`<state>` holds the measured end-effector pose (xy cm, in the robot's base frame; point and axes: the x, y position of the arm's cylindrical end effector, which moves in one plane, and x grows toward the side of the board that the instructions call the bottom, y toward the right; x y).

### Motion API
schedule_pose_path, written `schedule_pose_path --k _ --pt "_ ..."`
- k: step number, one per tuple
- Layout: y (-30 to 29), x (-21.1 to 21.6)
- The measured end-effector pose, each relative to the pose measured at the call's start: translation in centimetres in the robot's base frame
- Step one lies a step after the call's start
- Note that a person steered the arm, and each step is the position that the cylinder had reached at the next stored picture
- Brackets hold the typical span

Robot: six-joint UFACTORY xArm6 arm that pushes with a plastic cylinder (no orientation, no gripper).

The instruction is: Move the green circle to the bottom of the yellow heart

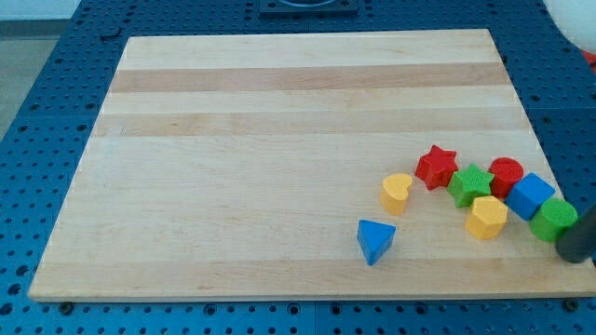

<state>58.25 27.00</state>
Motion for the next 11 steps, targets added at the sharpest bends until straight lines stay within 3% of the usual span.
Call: schedule_pose_path --k 2,4,5,7,10,11 --pt "-2.0 -0.1" --pt "7.5 -0.3" --pt "6.9 -1.3" --pt "-0.5 -3.0" --pt "-16.2 -6.7" --pt "-18.5 -8.1"
